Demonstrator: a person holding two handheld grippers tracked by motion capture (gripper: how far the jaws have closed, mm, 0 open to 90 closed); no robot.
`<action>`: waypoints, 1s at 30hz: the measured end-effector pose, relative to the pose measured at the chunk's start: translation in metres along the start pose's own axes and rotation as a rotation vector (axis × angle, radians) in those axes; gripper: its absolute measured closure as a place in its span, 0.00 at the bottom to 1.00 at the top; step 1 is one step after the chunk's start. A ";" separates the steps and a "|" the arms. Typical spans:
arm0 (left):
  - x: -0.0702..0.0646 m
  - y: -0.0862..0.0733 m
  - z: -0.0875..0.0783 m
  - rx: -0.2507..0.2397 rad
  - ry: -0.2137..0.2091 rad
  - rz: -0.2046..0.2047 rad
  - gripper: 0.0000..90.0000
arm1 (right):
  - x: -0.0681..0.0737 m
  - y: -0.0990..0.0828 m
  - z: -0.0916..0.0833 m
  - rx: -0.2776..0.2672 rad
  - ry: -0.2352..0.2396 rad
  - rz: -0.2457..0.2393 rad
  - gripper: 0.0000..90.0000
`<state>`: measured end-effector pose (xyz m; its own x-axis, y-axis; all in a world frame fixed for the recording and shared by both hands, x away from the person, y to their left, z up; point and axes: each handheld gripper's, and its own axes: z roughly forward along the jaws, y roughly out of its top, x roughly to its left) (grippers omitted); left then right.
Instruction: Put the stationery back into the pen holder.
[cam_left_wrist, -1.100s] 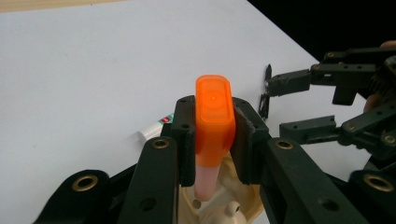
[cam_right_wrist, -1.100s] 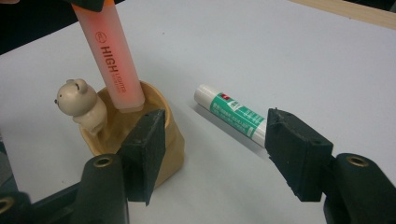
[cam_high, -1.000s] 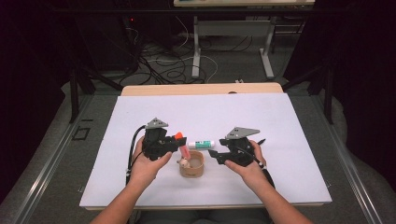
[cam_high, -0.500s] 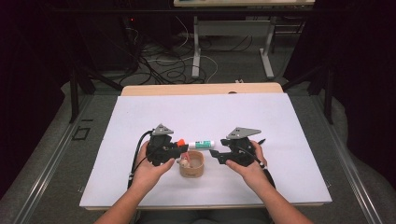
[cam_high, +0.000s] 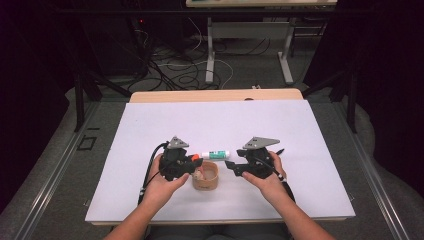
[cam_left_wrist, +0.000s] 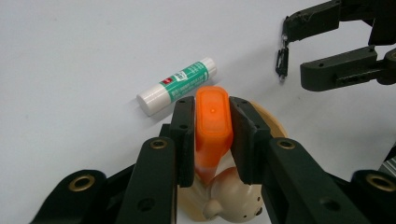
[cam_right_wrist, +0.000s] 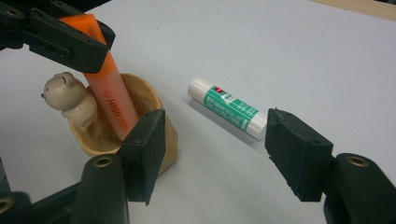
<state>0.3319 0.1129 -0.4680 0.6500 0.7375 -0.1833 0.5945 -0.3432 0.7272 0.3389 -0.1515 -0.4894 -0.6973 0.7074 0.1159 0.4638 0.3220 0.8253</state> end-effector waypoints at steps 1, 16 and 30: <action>0.000 0.000 0.000 -0.004 0.000 -0.002 0.80 | 0.000 0.000 0.000 0.003 -0.002 0.001 0.43; 0.004 0.001 -0.006 -0.046 -0.024 -0.046 0.62 | -0.001 -0.001 0.001 -0.009 -0.004 -0.006 0.43; 0.011 0.004 -0.017 -0.131 -0.019 -0.087 0.41 | -0.002 0.000 0.001 0.003 -0.019 -0.050 0.43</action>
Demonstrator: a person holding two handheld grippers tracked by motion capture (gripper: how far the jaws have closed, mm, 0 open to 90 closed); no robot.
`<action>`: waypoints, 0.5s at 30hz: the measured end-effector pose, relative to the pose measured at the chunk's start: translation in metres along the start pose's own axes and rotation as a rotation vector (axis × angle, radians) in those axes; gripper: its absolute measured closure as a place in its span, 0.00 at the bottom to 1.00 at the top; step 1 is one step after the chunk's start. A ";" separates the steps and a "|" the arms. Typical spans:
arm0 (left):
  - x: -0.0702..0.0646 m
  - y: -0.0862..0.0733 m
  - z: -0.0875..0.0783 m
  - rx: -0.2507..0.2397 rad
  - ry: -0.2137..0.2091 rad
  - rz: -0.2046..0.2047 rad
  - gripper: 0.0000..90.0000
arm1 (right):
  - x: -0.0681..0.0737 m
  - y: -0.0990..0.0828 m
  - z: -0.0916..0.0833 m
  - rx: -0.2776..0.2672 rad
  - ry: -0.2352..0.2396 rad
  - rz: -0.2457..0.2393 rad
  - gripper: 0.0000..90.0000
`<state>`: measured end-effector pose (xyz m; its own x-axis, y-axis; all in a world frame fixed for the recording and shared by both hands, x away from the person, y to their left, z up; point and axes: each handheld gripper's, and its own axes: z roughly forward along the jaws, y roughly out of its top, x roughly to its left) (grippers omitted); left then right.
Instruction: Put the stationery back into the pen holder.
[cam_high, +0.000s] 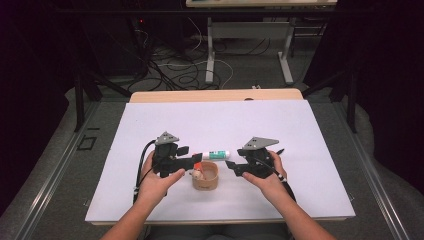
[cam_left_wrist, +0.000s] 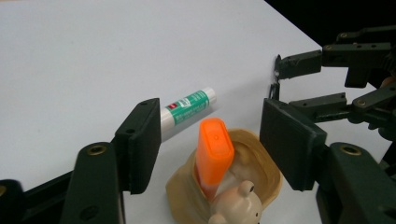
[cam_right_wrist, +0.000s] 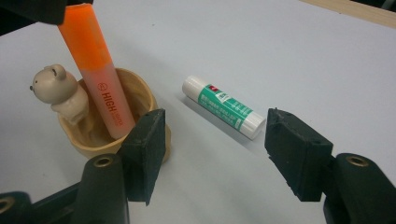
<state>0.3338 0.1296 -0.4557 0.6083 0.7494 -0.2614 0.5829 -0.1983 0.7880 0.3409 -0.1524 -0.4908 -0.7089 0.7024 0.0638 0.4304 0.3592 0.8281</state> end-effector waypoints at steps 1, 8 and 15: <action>0.000 0.001 -0.001 -0.008 0.003 -0.003 0.39 | 0.000 0.000 0.000 0.005 -0.002 0.002 0.43; 0.010 0.003 -0.008 -0.024 0.030 -0.002 0.31 | -0.002 0.001 0.004 0.023 -0.002 -0.020 0.41; 0.020 0.005 -0.014 -0.057 0.051 0.020 0.30 | -0.006 0.009 0.010 0.064 -0.002 -0.066 0.39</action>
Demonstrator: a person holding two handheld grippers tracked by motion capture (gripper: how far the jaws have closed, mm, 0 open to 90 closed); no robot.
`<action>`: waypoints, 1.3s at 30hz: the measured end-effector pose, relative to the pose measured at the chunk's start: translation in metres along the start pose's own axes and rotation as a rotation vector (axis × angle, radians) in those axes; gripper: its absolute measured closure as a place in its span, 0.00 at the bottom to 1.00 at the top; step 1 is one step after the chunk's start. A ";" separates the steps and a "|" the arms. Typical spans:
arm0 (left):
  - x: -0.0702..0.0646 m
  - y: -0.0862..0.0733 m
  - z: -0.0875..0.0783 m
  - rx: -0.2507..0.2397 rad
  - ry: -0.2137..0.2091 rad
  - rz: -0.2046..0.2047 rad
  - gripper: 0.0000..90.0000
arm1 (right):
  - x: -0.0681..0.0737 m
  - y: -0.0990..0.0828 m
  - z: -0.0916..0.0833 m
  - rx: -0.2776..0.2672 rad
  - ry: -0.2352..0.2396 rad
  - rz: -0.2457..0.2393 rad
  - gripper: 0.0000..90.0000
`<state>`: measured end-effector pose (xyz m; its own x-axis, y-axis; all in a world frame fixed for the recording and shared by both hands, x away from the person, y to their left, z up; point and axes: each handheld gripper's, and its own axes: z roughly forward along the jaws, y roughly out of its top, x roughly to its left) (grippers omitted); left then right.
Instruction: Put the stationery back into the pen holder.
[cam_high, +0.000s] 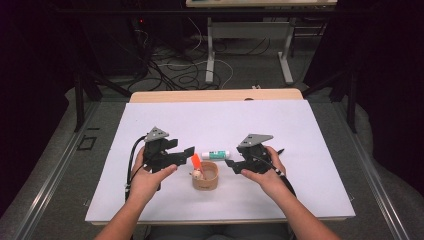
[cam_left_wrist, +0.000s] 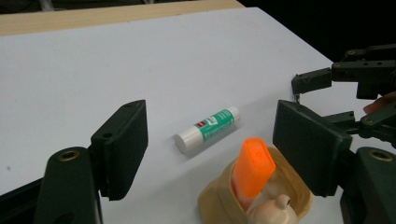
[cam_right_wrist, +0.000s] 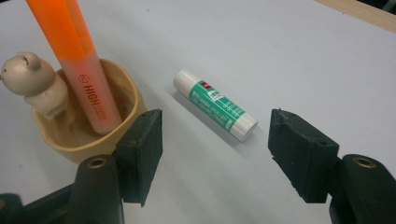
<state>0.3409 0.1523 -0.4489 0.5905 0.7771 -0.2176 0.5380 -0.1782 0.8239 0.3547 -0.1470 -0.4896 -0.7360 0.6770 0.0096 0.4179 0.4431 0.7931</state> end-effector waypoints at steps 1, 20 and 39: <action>0.001 0.000 -0.001 -0.010 0.007 0.005 0.30 | 0.001 0.002 0.000 0.012 -0.004 0.005 0.39; 0.027 -0.001 -0.009 -0.007 0.084 -0.067 0.21 | -0.016 0.032 0.011 0.134 -0.029 -0.250 0.39; 0.033 -0.005 -0.007 -0.030 0.080 -0.099 0.18 | -0.016 0.036 0.048 0.317 0.039 -0.542 0.53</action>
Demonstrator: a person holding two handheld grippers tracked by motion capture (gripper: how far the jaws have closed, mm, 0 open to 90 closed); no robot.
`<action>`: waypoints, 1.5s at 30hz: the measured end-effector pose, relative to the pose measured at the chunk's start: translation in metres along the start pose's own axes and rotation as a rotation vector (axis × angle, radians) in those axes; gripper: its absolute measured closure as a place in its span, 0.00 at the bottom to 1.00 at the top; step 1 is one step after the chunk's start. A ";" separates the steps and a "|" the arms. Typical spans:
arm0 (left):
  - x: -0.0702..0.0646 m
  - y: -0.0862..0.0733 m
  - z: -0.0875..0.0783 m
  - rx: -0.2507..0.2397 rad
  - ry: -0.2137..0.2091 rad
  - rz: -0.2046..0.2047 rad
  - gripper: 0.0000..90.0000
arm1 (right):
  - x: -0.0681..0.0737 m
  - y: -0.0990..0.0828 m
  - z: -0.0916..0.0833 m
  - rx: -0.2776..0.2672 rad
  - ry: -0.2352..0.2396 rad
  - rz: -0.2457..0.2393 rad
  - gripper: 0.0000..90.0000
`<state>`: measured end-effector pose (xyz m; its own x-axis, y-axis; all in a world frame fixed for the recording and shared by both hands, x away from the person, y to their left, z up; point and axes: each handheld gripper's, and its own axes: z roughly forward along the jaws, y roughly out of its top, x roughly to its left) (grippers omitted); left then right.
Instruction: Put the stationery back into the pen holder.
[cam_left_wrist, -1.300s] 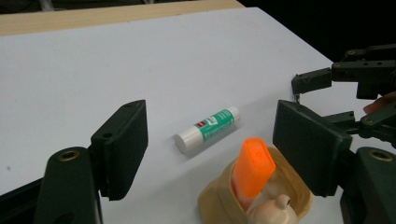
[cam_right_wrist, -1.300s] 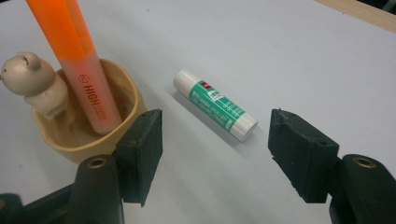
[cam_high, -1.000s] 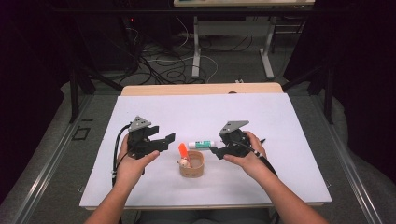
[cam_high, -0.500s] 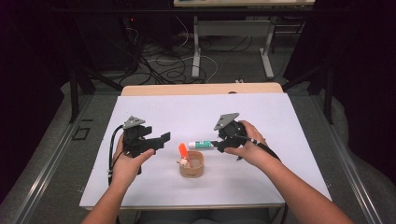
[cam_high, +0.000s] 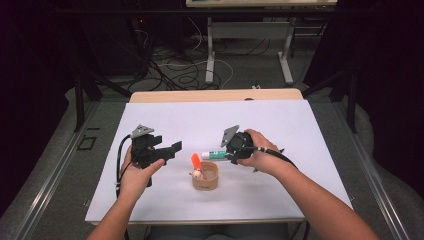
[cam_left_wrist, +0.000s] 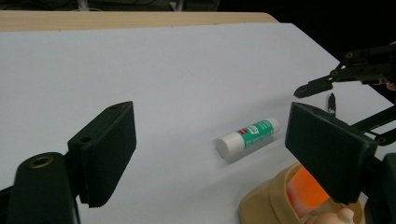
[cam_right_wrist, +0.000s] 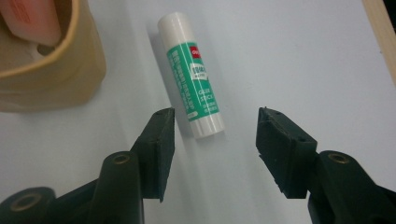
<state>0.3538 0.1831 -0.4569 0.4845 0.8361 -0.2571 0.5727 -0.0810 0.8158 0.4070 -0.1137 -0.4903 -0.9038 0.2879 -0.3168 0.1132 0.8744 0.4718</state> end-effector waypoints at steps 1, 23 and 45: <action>0.001 0.000 0.000 0.002 0.001 0.001 0.18 | 0.001 0.000 0.003 0.009 0.002 -0.002 0.53; 0.007 0.000 0.001 -0.002 0.005 -0.018 0.18 | 0.000 0.002 0.046 0.089 0.023 -0.221 0.58; 0.007 -0.001 0.002 0.000 0.008 -0.017 0.18 | 0.003 0.005 0.055 0.094 0.043 -0.261 0.70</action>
<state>0.3578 0.1879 -0.4609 0.4693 0.8416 -0.2672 0.5807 -0.0662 0.8114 0.4273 -0.0869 -0.5347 -0.9240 0.0333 -0.3810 -0.0894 0.9498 0.2999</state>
